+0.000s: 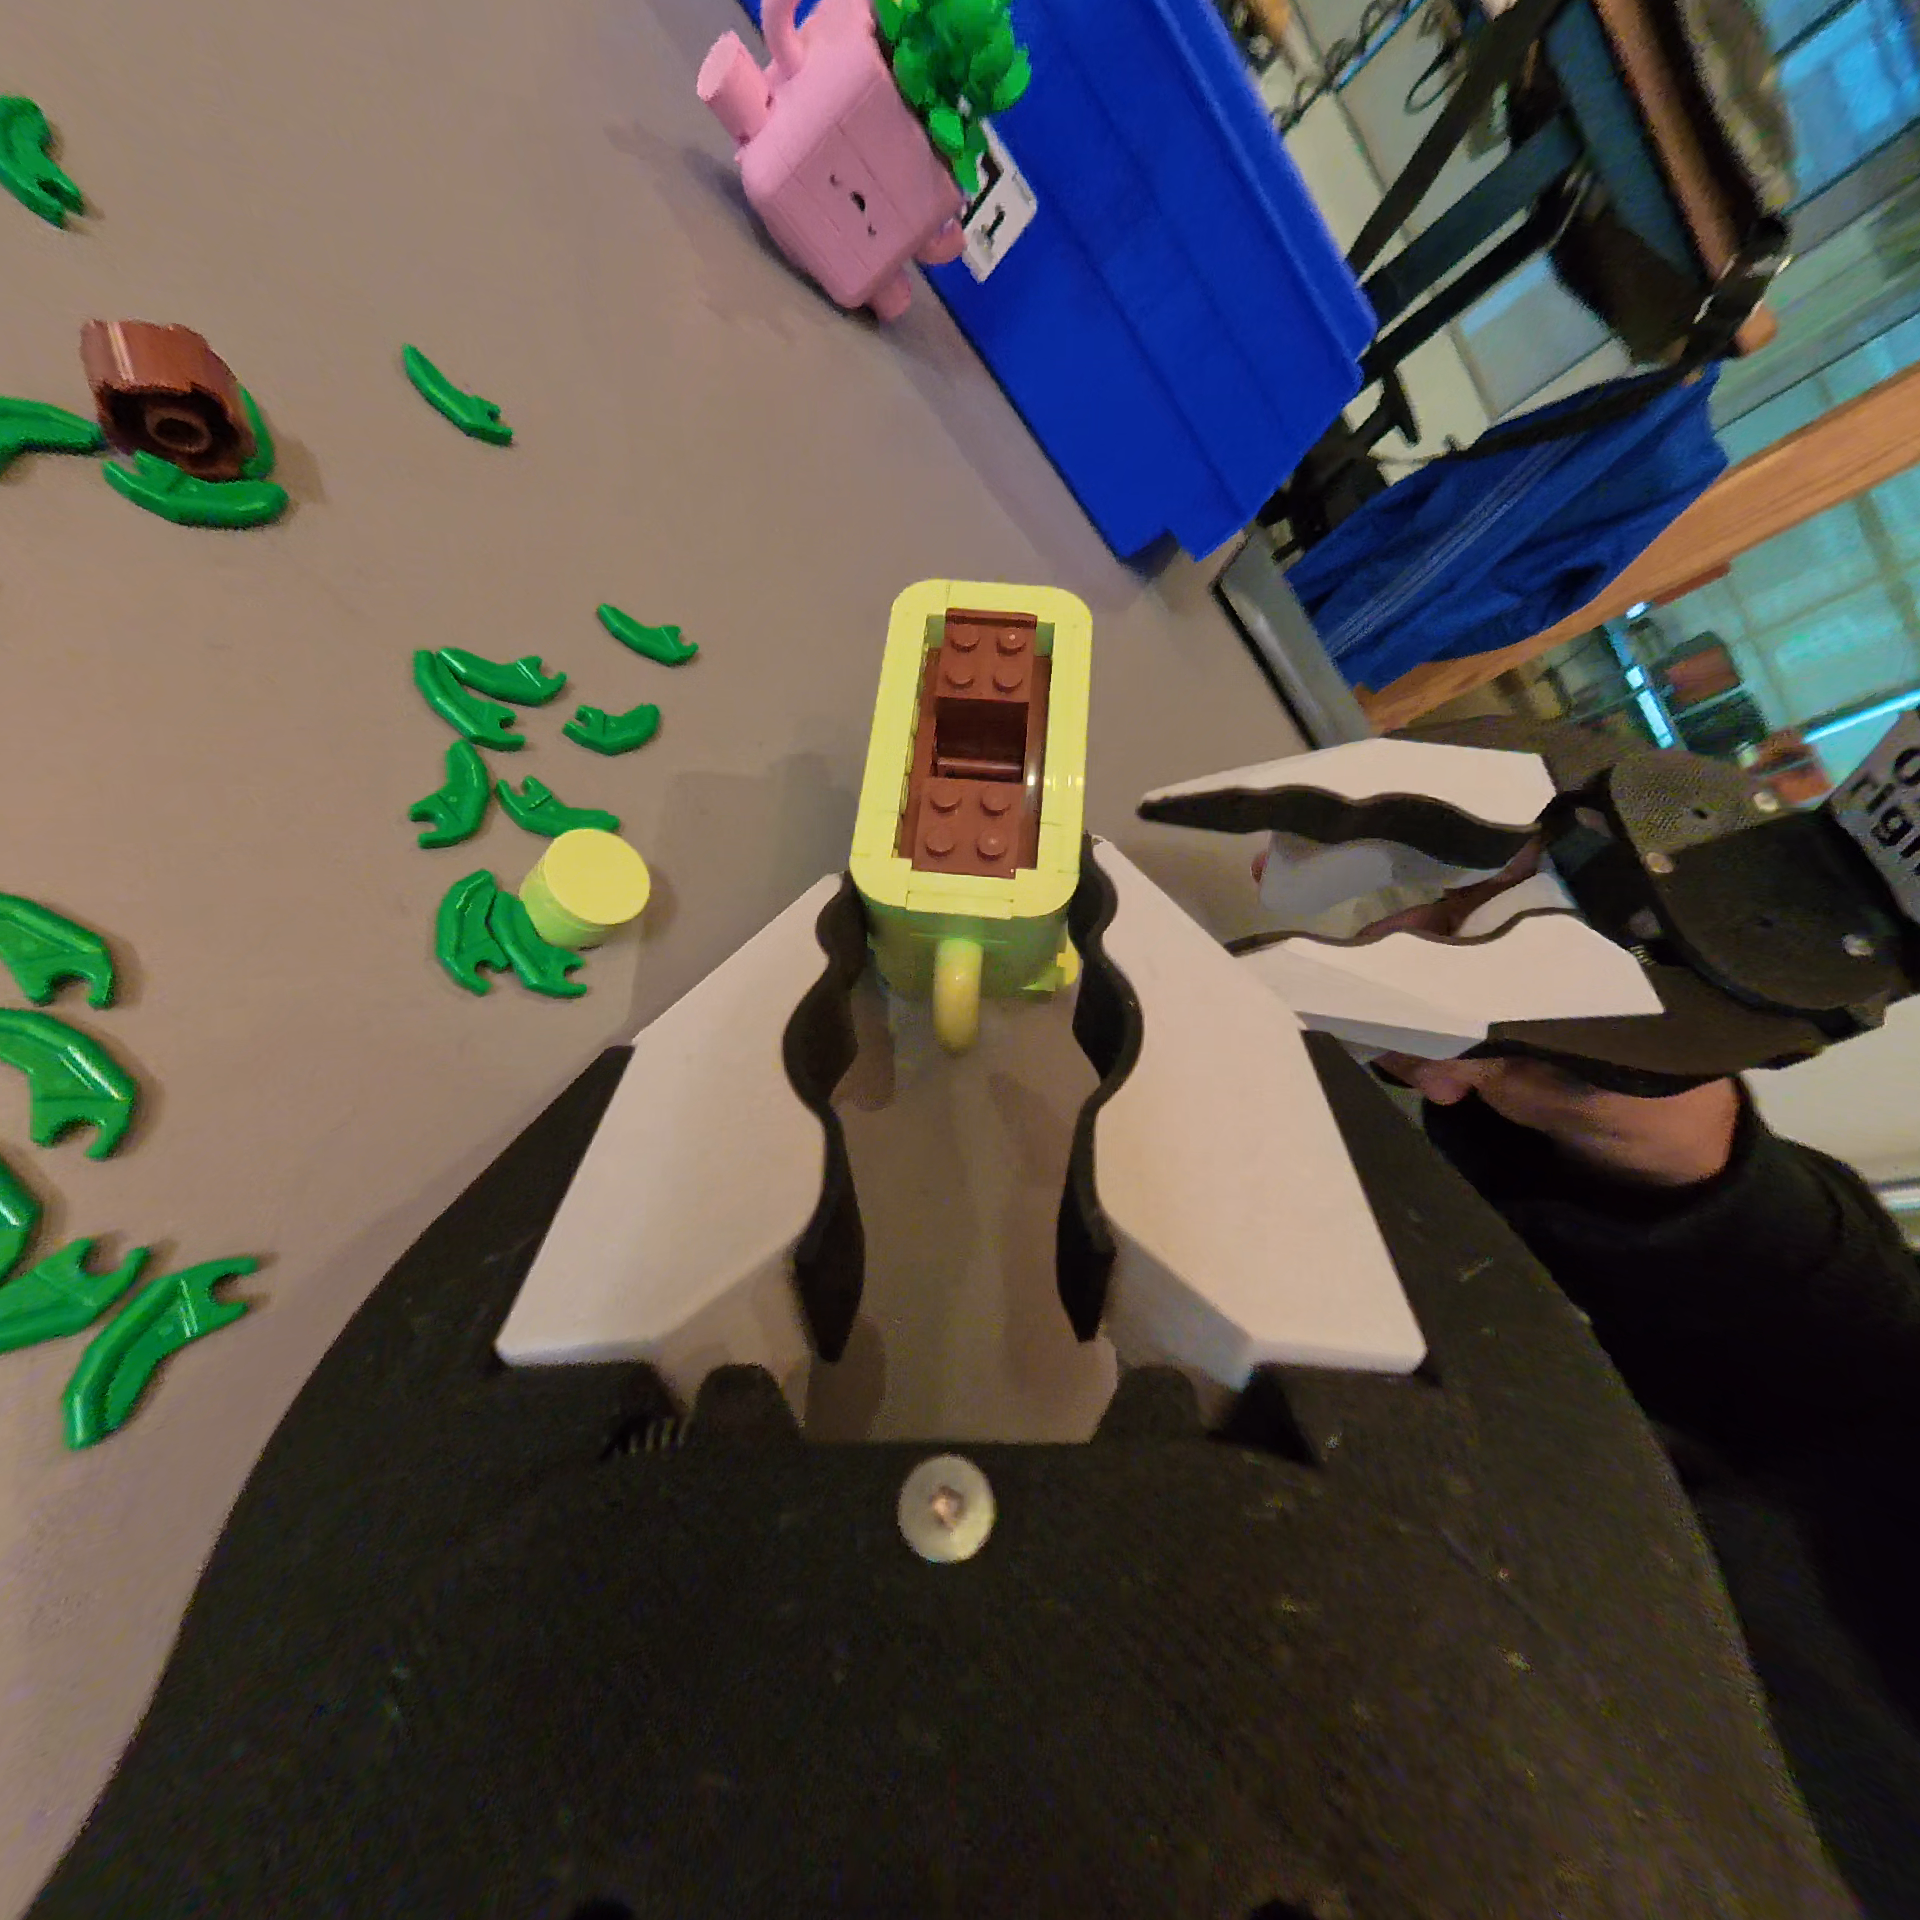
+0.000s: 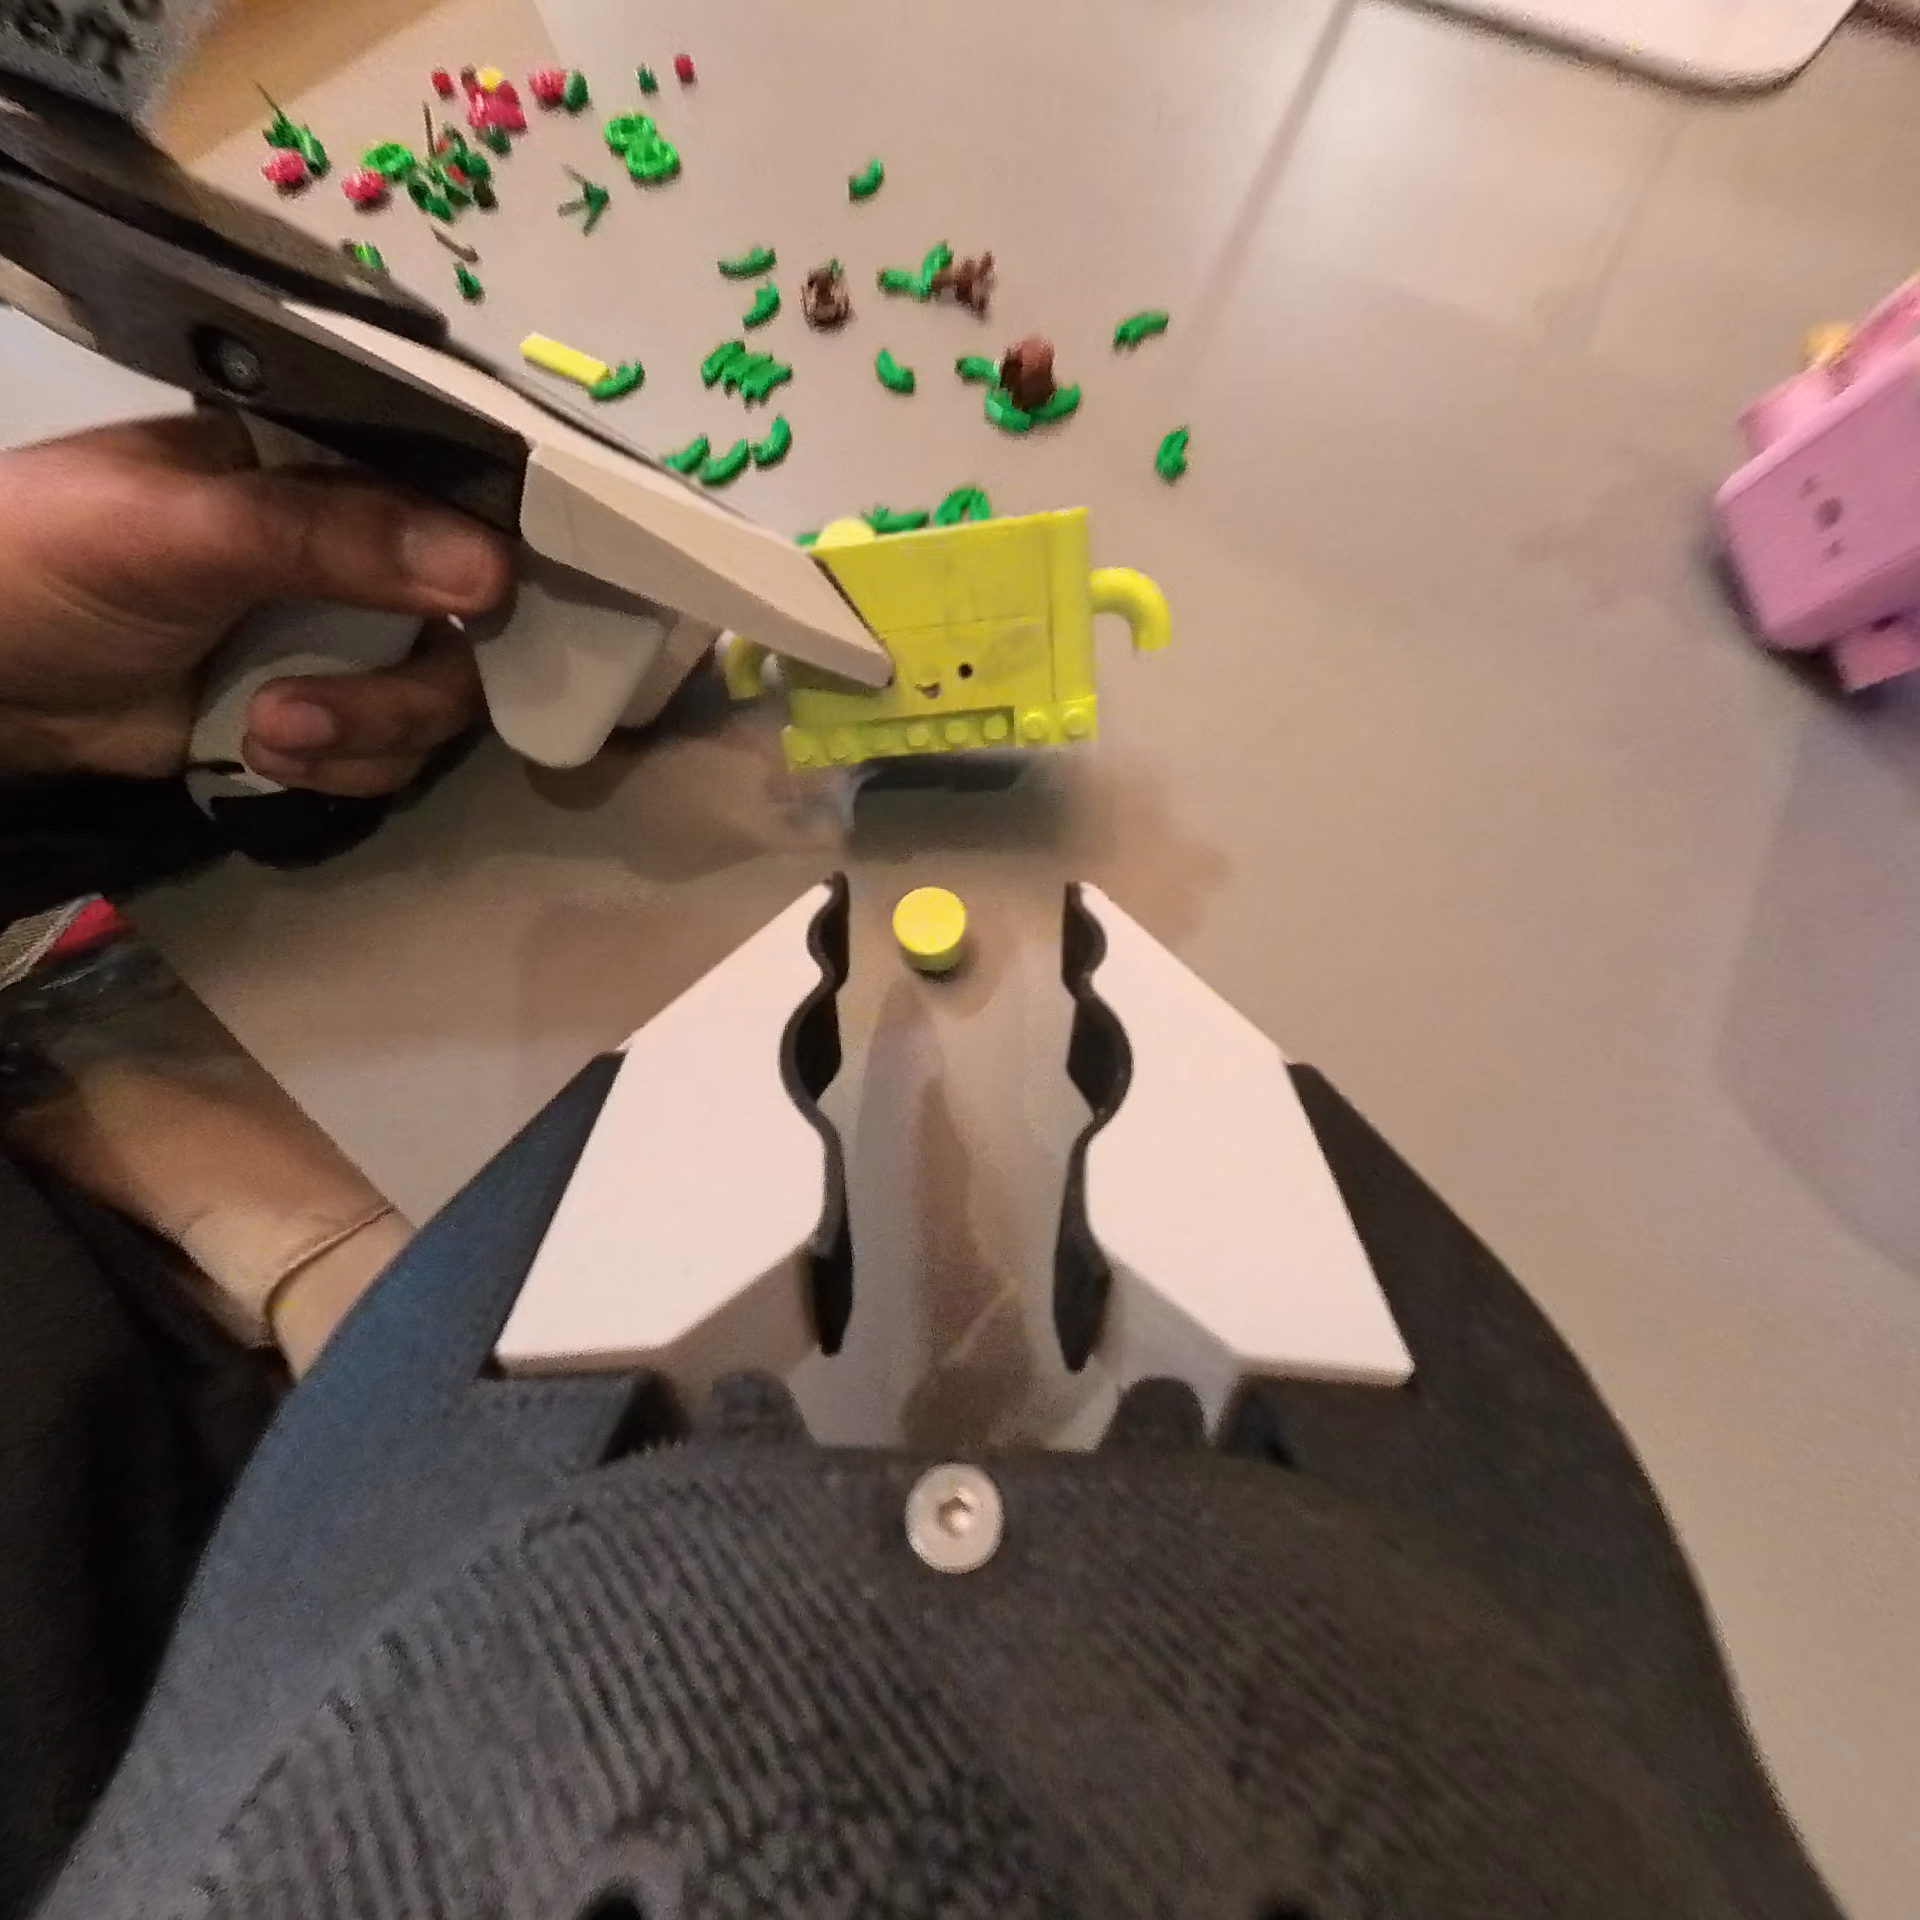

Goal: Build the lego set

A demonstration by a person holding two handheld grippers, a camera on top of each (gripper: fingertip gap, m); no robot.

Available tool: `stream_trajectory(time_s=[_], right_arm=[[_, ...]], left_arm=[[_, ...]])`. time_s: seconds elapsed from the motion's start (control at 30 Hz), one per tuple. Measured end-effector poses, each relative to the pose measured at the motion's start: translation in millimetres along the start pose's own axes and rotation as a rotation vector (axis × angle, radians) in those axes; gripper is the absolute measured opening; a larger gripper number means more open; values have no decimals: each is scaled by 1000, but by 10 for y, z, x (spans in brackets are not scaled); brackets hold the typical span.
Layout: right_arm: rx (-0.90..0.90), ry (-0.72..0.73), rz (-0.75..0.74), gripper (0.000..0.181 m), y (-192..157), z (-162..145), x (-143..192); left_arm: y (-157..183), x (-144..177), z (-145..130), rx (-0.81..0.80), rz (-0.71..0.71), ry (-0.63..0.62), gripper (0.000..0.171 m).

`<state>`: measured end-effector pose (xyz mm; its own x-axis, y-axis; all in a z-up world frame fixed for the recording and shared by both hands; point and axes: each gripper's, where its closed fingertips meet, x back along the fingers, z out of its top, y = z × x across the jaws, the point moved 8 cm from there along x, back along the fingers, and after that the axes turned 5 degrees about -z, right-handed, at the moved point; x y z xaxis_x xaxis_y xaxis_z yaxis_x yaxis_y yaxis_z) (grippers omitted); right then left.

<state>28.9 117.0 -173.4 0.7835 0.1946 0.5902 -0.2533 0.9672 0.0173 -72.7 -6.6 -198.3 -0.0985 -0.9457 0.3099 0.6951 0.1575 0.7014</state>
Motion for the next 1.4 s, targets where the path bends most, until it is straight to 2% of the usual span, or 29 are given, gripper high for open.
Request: stream_trajectory(time_s=[0.1, 0.2, 0.3, 0.5, 0.63, 0.87, 0.97, 1.03, 1.13, 1.2, 1.33, 1.4], right_arm=[[90, 102, -57, 49, 9, 105, 66], [170, 194, -89, 60, -156, 218, 43], [242, 240, -144, 65, -303, 300, -9], [361, 212, -250, 77, -313, 342, -72], [351, 224, -268, 77, -279, 377, -73], [242, 205, -187, 75, -224, 305, -80], [341, 185, -140, 77, -227, 224, -52], [505, 184, -138, 87, -245, 165, -14], [791, 130, -196, 86, -258, 75, -35], [882, 103, -211, 81, -265, 59, -84], [827, 139, -128, 49, -293, 126, -89], [726, 177, -61, 45, -286, 195, -37]], left_arm=[[11, 38, 31, 53, -63, 35, 40], [26, 65, 62, 123, -133, 88, 40], [38, 68, 65, 125, -146, 113, 40], [187, 71, 85, -72, -69, 166, 40], [333, 45, 67, -195, -19, 180, 40], [304, 26, 42, -183, -1, 161, 40], [240, 22, 27, -192, 29, 92, 39], [208, 31, 26, -144, -2, 69, 39], [203, 37, 27, -89, -66, 47, 39], [228, 36, 24, -111, -86, 22, 40], [313, 65, 25, -175, -153, 0, 39], [349, 115, 42, -246, -189, 39, 39]])
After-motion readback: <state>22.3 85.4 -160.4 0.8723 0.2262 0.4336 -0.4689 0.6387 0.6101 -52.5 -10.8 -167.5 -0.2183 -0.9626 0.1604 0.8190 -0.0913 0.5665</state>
